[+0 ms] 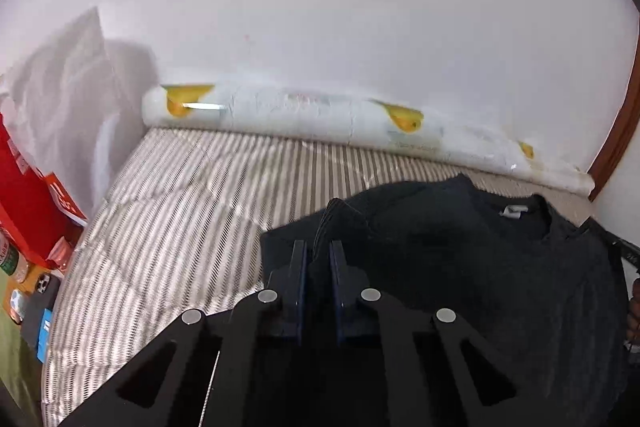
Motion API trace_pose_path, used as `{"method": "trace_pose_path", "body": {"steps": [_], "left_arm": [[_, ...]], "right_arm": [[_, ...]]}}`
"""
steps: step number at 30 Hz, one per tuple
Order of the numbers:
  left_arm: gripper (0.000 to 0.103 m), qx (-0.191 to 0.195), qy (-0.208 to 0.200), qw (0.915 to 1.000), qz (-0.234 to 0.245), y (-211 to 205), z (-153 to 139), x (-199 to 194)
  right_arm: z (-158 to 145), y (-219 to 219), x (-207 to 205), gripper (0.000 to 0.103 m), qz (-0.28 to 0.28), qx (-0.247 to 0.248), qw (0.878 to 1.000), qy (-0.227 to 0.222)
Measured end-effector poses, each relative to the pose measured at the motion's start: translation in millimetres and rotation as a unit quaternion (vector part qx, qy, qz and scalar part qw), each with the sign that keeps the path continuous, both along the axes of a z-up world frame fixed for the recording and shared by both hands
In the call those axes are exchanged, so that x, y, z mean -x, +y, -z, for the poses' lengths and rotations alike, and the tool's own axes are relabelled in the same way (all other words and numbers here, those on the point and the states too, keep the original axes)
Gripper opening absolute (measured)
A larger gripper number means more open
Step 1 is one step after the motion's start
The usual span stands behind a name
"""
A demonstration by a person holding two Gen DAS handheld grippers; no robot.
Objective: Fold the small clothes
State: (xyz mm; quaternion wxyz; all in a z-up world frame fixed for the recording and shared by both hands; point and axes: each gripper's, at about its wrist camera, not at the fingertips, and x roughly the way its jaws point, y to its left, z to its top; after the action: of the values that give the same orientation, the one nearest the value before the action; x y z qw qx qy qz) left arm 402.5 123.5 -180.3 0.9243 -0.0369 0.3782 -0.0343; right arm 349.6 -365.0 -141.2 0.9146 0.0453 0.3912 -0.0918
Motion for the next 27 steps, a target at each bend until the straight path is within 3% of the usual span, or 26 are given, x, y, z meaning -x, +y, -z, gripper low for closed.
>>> {"method": "trace_pose_path", "body": {"steps": [4,9,11,13,18,24,27], "left_arm": [[0.011,-0.015,0.004,0.9999,0.000,-4.4,4.6,-2.4],[0.017,-0.021,0.010,0.9997,-0.004,-5.8,5.3,-4.2],[0.019,-0.019,0.010,0.9998,-0.001,-6.3,3.3,-2.4],[0.029,-0.003,0.013,0.9999,0.004,-4.9,-0.1,0.7],[0.052,0.026,0.016,0.9995,0.007,-1.1,-11.4,20.0],[0.053,0.075,0.019,0.9970,0.008,13.0,-21.6,66.0],[0.053,0.080,0.021,0.9965,0.003,21.8,-26.5,100.3]], "right_arm": [[28.8,2.5,-12.9,0.018,0.008,0.023,0.998,0.058],[32.9,-6.1,-11.9,0.021,0.013,0.000,0.998,0.061],[32.2,-6.4,-9.8,0.026,0.012,-0.003,0.998,0.061],[30.5,-7.4,-8.7,0.036,0.014,-0.005,0.998,0.061],[8.3,-2.7,8.6,0.043,0.011,0.000,0.998,0.054],[-22.8,15.5,51.9,0.049,-0.004,-0.008,1.000,0.029],[-32.9,38.9,77.4,0.050,-0.022,-0.023,0.999,0.021]]}}
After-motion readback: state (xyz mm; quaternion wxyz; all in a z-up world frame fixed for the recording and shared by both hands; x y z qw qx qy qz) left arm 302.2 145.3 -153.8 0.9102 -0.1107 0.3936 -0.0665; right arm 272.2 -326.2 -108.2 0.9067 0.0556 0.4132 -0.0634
